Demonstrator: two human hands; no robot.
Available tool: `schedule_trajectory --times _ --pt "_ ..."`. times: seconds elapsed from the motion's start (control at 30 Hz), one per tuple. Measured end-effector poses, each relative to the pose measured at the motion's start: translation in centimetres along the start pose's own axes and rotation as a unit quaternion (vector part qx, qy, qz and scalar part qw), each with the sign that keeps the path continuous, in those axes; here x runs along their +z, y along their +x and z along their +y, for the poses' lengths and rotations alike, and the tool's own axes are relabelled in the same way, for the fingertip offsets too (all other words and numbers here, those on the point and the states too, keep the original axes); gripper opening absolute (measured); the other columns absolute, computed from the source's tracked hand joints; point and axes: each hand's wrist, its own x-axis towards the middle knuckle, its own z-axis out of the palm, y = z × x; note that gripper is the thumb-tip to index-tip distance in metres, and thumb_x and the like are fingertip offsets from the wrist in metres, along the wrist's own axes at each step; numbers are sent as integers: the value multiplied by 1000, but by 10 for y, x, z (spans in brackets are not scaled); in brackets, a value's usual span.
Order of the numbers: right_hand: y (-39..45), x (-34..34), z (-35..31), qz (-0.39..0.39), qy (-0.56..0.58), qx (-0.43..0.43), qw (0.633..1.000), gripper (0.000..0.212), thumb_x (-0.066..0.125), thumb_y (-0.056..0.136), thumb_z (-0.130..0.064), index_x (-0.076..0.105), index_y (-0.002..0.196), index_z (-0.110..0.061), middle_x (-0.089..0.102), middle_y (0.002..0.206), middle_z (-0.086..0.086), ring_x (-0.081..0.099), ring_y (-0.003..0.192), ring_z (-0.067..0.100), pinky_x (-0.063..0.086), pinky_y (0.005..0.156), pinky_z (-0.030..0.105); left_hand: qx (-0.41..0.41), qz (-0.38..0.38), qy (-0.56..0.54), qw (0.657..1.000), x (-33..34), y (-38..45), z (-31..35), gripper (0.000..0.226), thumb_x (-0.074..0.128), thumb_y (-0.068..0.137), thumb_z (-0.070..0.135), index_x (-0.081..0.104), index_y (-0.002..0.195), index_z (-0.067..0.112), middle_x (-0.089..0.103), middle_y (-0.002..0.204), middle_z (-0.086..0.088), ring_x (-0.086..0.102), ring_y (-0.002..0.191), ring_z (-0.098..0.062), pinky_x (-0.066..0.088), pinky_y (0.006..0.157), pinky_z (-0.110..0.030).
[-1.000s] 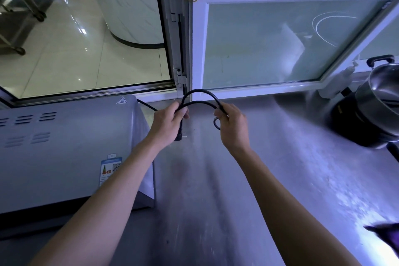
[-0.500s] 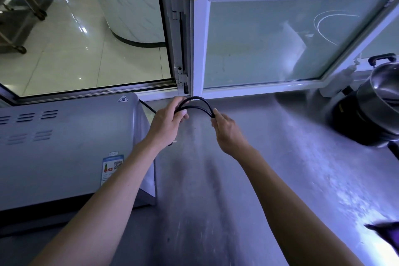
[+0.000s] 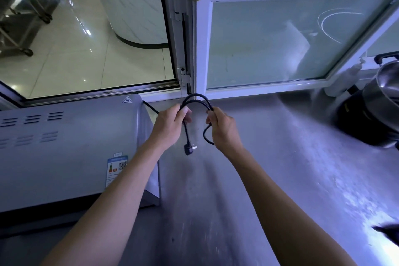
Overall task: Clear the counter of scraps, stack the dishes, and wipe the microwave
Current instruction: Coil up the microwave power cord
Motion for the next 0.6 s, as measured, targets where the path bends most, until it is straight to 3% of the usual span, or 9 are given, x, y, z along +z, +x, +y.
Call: schedule_trajectory --times 0.1,0.17,0.27,0.37,0.47,0.6 --pt "5 12 -11 33 43 5 999 34 37 106 -24 57 83 -7 64 80 4 54 70 13 39 61 23 -9 17 -30 999 0 2 1 33 42 106 29 71 93 19 73 89 10 66 90 -5 50 84 -28" --pt "8 19 -16 49 58 10 997 35 37 106 -28 57 83 -11 64 80 1 54 72 12 38 60 19 -15 22 -36 999 -1 3 1 32 41 106 30 72 102 19 73 98 9 66 98 -8 50 91 -31" --pt "11 26 -19 63 96 22 993 35 38 107 -30 62 90 -11 66 84 1 59 81 18 45 70 25 -16 24 -53 998 -1 5 2 32 39 107 30 65 120 19 70 116 6 63 113 -9 46 103 -33" --pt "12 30 -20 61 121 32 990 36 39 106 -32 64 92 -12 69 85 -1 62 84 20 50 77 34 -20 9 -59 998 0 5 1 32 37 107 26 53 134 22 65 128 9 57 122 -5 40 100 -22" --pt "12 29 -17 61 114 30 991 35 39 106 -33 63 85 -17 68 82 -6 62 81 14 49 74 31 -14 2 -41 999 2 3 -2 24 39 107 22 53 126 25 70 112 11 63 104 -5 43 86 -20" --pt "11 17 -10 64 102 -6 993 25 41 103 -28 61 89 -22 67 81 -6 58 75 8 43 65 17 -10 17 -83 996 1 3 -5 19 38 106 16 56 105 20 70 83 1 64 81 -15 46 76 -27"
